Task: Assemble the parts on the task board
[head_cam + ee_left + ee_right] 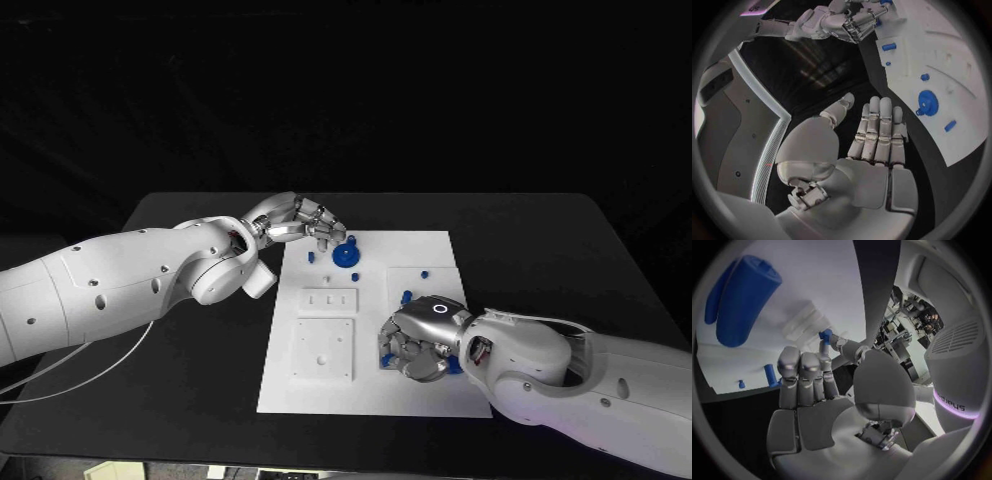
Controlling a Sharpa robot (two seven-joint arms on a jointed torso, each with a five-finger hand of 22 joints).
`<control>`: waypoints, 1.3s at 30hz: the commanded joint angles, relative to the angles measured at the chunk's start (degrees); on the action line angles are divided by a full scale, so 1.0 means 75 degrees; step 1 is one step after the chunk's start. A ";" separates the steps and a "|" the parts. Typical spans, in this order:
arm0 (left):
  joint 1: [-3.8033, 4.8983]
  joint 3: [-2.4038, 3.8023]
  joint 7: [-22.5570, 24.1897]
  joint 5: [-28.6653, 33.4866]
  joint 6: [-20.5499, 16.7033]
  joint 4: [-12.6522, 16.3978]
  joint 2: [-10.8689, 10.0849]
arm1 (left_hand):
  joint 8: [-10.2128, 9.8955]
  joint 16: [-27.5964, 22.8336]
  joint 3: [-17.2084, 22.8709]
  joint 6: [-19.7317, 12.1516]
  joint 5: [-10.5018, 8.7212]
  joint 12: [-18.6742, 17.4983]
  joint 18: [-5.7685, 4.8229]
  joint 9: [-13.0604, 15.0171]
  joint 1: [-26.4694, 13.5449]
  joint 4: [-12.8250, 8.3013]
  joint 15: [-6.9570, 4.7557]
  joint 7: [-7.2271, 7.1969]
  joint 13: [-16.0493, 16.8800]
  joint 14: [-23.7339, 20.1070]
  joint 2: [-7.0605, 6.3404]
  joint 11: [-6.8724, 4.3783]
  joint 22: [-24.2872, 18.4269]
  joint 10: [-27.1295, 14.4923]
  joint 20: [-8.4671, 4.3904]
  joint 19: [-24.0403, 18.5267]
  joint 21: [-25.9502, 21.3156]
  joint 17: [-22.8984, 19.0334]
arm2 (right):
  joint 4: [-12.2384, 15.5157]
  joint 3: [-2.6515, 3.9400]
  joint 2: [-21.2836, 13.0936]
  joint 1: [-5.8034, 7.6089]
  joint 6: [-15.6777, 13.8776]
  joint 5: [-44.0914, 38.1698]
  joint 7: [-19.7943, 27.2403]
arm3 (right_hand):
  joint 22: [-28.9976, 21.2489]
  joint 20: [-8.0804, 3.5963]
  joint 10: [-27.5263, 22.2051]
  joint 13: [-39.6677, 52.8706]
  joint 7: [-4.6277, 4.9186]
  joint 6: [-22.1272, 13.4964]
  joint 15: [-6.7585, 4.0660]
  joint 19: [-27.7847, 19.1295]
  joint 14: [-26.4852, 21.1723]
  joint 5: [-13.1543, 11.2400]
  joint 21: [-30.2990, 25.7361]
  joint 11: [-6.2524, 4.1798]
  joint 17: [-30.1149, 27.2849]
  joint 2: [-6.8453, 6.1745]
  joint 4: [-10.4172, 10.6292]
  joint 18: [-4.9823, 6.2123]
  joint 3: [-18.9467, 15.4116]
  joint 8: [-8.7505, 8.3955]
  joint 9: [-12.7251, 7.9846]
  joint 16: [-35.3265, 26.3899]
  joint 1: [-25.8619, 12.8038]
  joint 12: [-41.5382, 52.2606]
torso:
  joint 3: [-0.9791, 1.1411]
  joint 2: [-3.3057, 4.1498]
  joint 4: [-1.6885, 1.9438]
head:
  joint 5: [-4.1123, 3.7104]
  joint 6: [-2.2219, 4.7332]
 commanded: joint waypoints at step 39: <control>0.0007 -0.0258 -0.2461 0.3405 0.1992 -0.0007 0.0096 | 0.0206 0.1109 -0.0915 0.0324 -0.0031 0.0609 0.0348 0.0232 -0.2532 0.2902 -0.1127 -0.0361 0.0322 0.2009 0.0289 -0.0681 0.0184 0.1689 -0.0969 0.2100 0.0957 0.0146 | -0.0457 0.1417 -0.0009 0.0498 -0.2421 0.1143 0.2489 | 0.0105 -0.0045 0.0046 0.0020 0.0008 0.0159 -0.0098 0.0060 0.0008 -0.0007 0.0068 -0.0108 0.0023 0.0029 -0.0098 0.0684 0.0119 0.0065 0.0036 0.0004 -0.0008 0.0056 | 0.0011 -0.0002 0.0000 | 0.0201 0.1349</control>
